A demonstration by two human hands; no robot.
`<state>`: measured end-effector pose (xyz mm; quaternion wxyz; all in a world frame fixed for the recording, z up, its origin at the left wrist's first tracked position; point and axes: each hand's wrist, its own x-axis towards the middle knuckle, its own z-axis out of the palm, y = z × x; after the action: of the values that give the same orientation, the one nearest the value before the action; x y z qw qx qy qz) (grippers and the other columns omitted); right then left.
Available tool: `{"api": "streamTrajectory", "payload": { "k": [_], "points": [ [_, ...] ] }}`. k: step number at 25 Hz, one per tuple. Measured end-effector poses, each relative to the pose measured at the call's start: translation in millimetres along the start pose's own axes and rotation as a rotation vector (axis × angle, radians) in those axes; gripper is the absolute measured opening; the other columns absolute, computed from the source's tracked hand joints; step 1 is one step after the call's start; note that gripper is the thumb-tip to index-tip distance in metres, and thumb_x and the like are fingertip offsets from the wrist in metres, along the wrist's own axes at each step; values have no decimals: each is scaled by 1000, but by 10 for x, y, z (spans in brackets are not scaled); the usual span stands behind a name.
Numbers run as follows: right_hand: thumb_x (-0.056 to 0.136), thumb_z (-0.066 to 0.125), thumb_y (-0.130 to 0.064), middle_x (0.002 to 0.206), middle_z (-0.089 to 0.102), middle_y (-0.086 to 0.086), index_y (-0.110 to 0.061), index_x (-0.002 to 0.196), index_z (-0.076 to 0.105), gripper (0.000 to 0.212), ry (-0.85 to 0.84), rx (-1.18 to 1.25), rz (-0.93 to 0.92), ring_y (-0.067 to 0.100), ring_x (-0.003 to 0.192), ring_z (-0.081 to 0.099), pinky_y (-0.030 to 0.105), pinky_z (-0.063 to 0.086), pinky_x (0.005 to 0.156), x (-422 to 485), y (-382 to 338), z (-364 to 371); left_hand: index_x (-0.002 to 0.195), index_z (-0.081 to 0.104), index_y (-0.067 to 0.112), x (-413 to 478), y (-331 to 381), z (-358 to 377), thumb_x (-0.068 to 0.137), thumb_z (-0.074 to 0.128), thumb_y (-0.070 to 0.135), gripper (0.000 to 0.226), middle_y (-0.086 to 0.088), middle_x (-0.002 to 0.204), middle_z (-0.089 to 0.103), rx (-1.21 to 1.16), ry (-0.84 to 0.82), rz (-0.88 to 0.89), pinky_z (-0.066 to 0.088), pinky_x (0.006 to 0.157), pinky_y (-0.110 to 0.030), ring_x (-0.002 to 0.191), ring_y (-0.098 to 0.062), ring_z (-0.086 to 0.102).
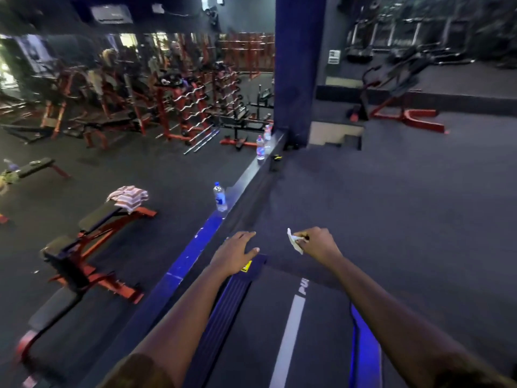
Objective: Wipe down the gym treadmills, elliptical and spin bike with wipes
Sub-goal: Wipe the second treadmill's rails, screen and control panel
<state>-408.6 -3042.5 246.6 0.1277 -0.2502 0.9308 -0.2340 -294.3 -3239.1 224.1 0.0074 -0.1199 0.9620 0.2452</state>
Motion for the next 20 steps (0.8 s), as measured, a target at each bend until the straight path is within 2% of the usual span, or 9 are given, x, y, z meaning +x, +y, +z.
{"api": "streamTrajectory", "payload": {
  "k": [4,6,7,9,10,12,13,16,20],
  "points": [
    [86,52,-17,102,70,11,-19,105,72,27,36,-31,31,29,100,61,29,44,79,455,535,-391,144,40,12,867,365,205,97,52,33,53,-5,146,41,-16,-58,38,31,109,-30,133,-21,41],
    [88,52,-21,83,69,12,-19,78,73,23,29,-45,51,30,89,63,29,45,74,727,754,-530,144,40,11,1293,508,277,97,51,33,53,-6,146,41,5,-85,66,30,108,-26,133,-20,41],
    [87,52,-22,72,65,12,-21,61,65,29,36,-42,63,32,81,62,29,45,73,885,848,-576,144,40,11,1510,556,309,97,51,33,53,-6,146,41,23,-94,78,30,107,-26,133,-20,41],
    [87,52,-23,55,52,8,-20,46,49,41,54,-27,88,32,66,50,28,45,67,1212,993,-616,144,39,12,1922,605,365,97,50,34,53,-6,147,40,51,-105,103,31,108,-27,133,-20,40],
    [88,52,-26,53,46,8,-21,46,45,43,63,-24,94,31,64,42,28,43,64,1432,1072,-623,145,38,12,2166,617,398,97,50,34,53,-6,147,39,65,-114,113,32,108,-29,134,-20,40],
    [91,50,-36,61,42,17,-4,70,62,41,72,-37,83,32,67,34,29,41,63,1942,1197,-637,145,38,13,2686,604,445,98,49,35,54,-6,147,39,93,-133,127,32,109,-31,133,-22,40],
    [92,48,-41,67,38,19,0,74,57,45,68,-42,77,31,68,30,30,42,64,2225,1252,-660,145,38,13,2958,591,461,98,49,35,53,-6,147,40,108,-152,129,32,109,-31,133,-22,40],
    [92,47,-45,69,33,15,0,86,60,48,40,-75,71,27,68,29,33,46,67,3081,1383,-802,144,38,13,3763,587,400,98,50,35,53,-8,146,40,154,-213,116,30,109,-30,134,-22,39],
    [92,47,-43,69,35,17,0,74,55,47,33,-88,44,38,70,31,31,42,64,3912,1431,-1019,143,39,13,4612,578,271,97,51,35,53,-8,145,41,167,-211,110,31,109,-33,134,-23,39]
  ]
}}
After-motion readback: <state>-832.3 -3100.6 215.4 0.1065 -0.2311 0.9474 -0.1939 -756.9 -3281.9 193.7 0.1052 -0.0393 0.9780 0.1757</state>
